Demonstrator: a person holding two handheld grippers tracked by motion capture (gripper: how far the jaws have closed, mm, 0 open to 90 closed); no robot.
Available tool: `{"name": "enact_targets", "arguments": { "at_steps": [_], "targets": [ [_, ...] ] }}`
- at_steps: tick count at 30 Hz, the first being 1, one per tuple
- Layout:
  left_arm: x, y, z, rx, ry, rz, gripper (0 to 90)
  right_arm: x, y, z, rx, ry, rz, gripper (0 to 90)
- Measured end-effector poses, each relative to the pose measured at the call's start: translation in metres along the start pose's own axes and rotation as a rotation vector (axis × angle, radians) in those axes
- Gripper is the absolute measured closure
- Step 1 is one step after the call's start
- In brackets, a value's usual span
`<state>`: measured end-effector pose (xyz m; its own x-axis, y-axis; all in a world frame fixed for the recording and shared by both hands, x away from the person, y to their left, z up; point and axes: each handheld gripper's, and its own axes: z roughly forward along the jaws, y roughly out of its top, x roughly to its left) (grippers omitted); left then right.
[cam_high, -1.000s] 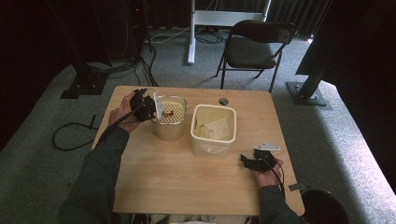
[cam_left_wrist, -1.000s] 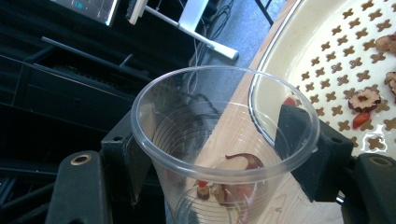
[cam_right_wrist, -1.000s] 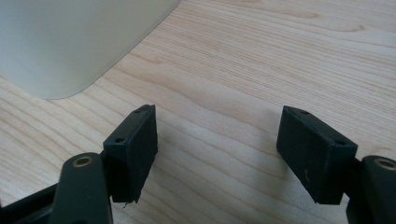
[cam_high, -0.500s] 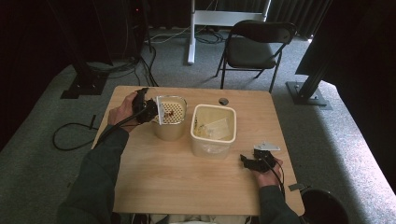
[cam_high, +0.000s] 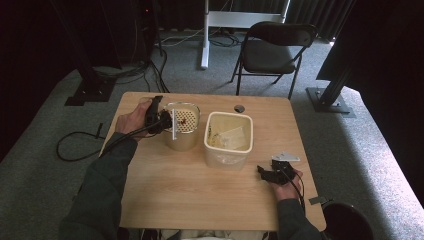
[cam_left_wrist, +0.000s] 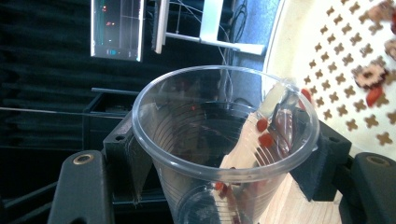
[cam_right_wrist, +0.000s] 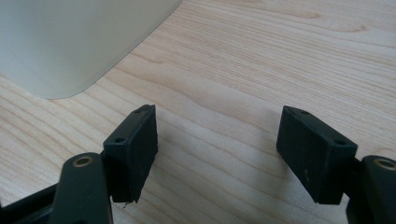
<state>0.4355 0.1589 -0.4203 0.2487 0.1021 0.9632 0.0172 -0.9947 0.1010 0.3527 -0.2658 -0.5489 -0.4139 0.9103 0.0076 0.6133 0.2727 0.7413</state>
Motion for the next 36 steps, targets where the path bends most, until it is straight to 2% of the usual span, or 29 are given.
{"name": "enact_targets", "arguments": {
  "at_steps": [1, 5, 8, 12, 15, 21, 26, 30, 32, 34, 35, 36],
  "targets": [
    [-0.001, 0.0, 0.0, 0.002, 0.003, 0.017, 31.6, 0.0, 0.0, 0.0, 0.0, 0.0, 0.0, 28.3],
    [-0.002, 0.0, 0.0, 0.001, -0.004, 0.031, 31.6, 0.0, 0.0, 0.0, 0.0, 0.0, 0.0, 28.3],
    [-0.003, 0.001, 0.0, 0.01, -0.001, 0.072, 31.6, 0.0, 0.0, 0.0, 0.0, 0.0, 0.0, 28.4],
    [-0.004, 0.001, 0.0, 0.009, -0.003, 0.074, 31.6, 0.0, 0.0, 0.0, 0.0, 0.0, 0.0, 28.3],
    [-0.005, 0.0, 0.001, 0.018, -0.005, 0.09, 31.6, 0.0, 0.0, 0.0, 0.0, 0.0, 0.0, 28.3],
    [-0.002, -0.01, 0.002, 0.037, -0.005, 0.061, 31.7, 0.0, 0.0, 0.0, 0.0, 0.0, 0.0, 28.3],
    [-0.001, -0.01, 0.0, 0.038, 0.008, 0.081, 31.9, 0.0, 0.0, 0.0, 0.0, 0.0, 0.0, 28.4],
    [0.0, -0.002, -0.001, 0.017, 0.017, 0.12, 32.1, 0.0, 0.0, 0.0, 0.0, 0.0, 0.0, 28.3],
    [-0.001, 0.003, -0.001, 0.021, 0.022, 0.159, 32.1, 0.0, 0.0, 0.0, 0.0, 0.0, 0.001, 28.4],
    [-0.001, 0.003, -0.001, 0.021, 0.022, 0.159, 32.1, 0.0, 0.0, 0.0, 0.0, 0.0, 0.001, 28.4],
    [-0.004, 0.006, -0.001, 0.025, 0.025, 0.208, 32.1, 0.0, 0.0, 0.0, 0.0, 0.0, 0.001, 28.3],
    [-0.005, 0.006, -0.001, 0.022, 0.026, 0.215, 32.2, 0.0, 0.0, 0.0, 0.0, 0.0, 0.001, 28.4]
  ]
}}
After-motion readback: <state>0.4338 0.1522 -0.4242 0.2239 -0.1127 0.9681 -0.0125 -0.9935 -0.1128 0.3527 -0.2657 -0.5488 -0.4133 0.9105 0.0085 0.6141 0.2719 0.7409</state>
